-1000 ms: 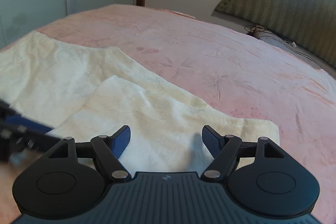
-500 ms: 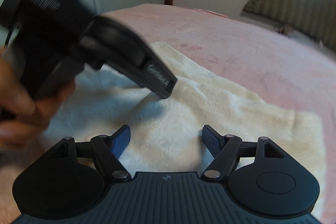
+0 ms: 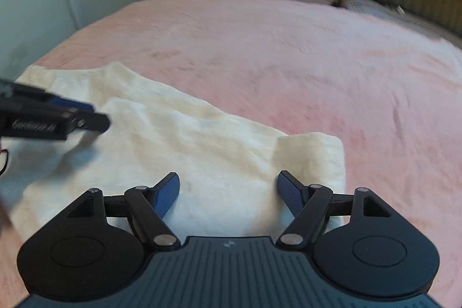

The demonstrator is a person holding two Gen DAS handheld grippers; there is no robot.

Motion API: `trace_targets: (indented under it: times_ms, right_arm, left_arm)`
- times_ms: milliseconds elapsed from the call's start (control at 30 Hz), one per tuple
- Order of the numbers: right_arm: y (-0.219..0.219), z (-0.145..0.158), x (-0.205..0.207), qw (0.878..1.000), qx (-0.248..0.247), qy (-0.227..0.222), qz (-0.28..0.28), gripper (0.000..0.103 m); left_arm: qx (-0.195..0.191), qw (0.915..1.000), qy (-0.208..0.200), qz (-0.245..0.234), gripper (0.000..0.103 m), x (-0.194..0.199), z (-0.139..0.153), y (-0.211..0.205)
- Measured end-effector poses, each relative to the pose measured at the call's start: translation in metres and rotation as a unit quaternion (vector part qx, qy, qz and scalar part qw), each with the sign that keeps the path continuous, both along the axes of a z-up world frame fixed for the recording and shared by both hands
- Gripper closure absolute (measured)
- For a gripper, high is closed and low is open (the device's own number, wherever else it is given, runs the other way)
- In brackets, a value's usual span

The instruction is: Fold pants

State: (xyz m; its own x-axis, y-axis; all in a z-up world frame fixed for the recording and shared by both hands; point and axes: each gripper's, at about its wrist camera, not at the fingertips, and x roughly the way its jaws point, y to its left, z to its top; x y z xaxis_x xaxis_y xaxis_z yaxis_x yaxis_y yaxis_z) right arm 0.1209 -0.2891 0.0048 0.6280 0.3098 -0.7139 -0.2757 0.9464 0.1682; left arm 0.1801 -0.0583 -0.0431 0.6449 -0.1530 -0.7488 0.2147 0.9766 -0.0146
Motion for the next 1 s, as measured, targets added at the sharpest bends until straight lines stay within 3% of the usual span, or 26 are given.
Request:
trace_targets:
  times_ms: [133, 200, 300, 367, 500, 667, 800, 867, 1000]
  right_arm:
    - [0.024, 0.019, -0.038, 0.997, -0.055, -0.051, 0.027, 0.027]
    - [0.034, 0.02, -0.052, 0.996, -0.059, -0.053, 0.052, 0.027]
    - [0.045, 0.005, -0.055, 0.994, -0.067, -0.025, 0.084, 0.025]
    - [0.044, 0.002, -0.057, 0.997, -0.056, -0.023, 0.056, 0.021]
    - [0.055, 0.014, -0.071, 0.994, -0.066, -0.065, 0.055, 0.021]
    - [0.064, 0.003, -0.069, 0.995, -0.061, -0.042, 0.064, 0.021]
    - [0.081, 0.017, -0.078, 0.99, -0.094, -0.087, 0.064, 0.02]
    - [0.088, 0.021, -0.077, 0.989, -0.069, -0.098, 0.083, 0.02]
    - [0.095, 0.005, -0.071, 0.992, -0.059, -0.077, 0.085, 0.02]
  left_arm:
    - [-0.009, 1.0, -0.001, 0.0, 0.064, -0.01, 0.005, 0.007]
    - [-0.007, 1.0, -0.002, -0.002, 0.062, -0.018, 0.007, 0.009]
    - [0.007, 0.9998, 0.006, -0.018, 0.045, -0.025, 0.0, 0.008]
    - [0.019, 0.9997, 0.001, -0.017, 0.041, -0.032, -0.001, 0.01]
    - [0.005, 0.9999, -0.006, -0.009, 0.038, -0.046, 0.005, 0.024]
    - [0.016, 0.9997, -0.014, 0.011, 0.037, -0.06, 0.003, 0.044]
    - [0.008, 0.9986, -0.026, 0.046, 0.035, -0.07, 0.005, 0.07]
    - [0.001, 0.9969, -0.032, 0.072, 0.028, -0.07, 0.005, 0.087]
    - [0.011, 0.9947, -0.022, 0.1, 0.028, -0.067, -0.003, 0.106]
